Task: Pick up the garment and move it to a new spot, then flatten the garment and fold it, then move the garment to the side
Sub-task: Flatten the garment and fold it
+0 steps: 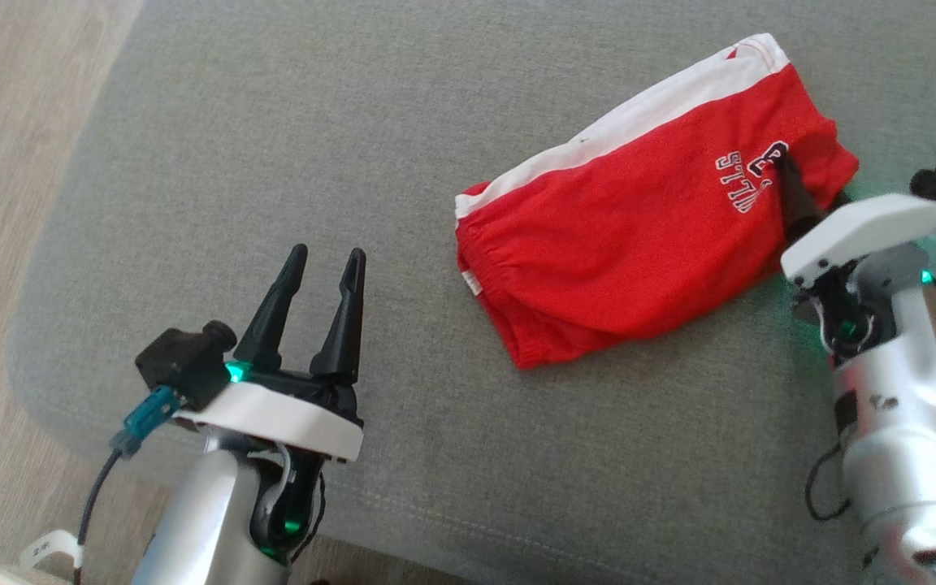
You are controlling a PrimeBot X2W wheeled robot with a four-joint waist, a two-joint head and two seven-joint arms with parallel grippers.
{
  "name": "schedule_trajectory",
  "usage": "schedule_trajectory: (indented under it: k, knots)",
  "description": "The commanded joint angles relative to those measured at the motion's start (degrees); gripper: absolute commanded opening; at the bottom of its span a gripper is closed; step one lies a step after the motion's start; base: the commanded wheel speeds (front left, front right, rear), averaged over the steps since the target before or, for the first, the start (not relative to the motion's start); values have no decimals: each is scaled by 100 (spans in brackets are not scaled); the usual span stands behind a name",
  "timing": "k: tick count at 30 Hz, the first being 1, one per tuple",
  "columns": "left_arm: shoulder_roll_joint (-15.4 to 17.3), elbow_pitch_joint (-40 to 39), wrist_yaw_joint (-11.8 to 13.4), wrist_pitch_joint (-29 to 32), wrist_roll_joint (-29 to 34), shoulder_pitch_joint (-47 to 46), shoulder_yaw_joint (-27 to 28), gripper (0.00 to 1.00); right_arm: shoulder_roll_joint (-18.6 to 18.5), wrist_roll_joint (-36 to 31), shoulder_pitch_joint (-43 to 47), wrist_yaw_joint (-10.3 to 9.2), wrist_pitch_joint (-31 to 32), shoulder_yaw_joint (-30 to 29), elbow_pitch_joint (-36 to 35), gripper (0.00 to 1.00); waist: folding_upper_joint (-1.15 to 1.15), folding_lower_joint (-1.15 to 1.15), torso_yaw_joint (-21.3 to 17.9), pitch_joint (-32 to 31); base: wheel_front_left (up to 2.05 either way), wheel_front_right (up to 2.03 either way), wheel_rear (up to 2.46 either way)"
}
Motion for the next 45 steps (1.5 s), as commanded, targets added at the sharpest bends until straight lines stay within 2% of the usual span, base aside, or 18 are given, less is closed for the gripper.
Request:
schedule_trajectory:
  k: [1, 7, 8, 9, 10, 15, 26, 36, 38, 45]
  knots:
    - [45, -184, 20, -70, -54, -236, 150, 100, 90, 88, -154, 19, 79, 132, 122, 100, 0, 0, 37, 15, 0, 0, 0]
    - [45, -202, 44, -70, -53, -256, 154, 100, 90, 176, -540, 19, 27, 293, 703, 99, 0, 0, 58, 43, 0, 0, 0]
    - [45, -200, 47, -70, -47, -261, 161, 100, 90, 237, -587, 19, 14, 363, 758, 47, 0, 0, 51, 46, 0, 0, 0]
    - [45, -197, 51, -70, -39, -267, 172, 100, 90, 266, -623, 19, -16, 462, 789, 21, 0, 0, 39, 49, 0, 0, 0]
    - [45, -195, 55, -70, -32, -273, 187, 100, 90, 285, -643, 19, -46, 592, 798, 0, 0, 0, 22, 49, 0, 0, 0]
    - [45, -186, 63, -70, -1, -290, 246, 100, 90, 295, -650, 19, -306, 793, 849, 0, 0, 0, -77, 24, 0, 0, 0]
    - [45, -197, 69, -70, 65, -230, 321, 100, 91, 411, -395, 19, -1160, 577, 765, 0, 0, 0, -479, -137, 0, 0, 0]
    - [45, -195, 56, -70, 186, -82, 422, 100, 91, 824, 635, 19, -1674, 346, 57, 0, 0, 0, -1021, -383, 0, 0, 0]
    - [45, -227, 56, -70, 214, -68, 458, 100, 91, 747, 929, 19, -1724, 452, -144, 0, 0, 0, -1115, -424, 0, 0, 0]
    - [45, -256, 58, -70, 240, -18, 418, 100, 91, 1082, 1487, 19, -1777, 798, -625, 0, 0, 0, -1295, -537, 0, 0, 0]
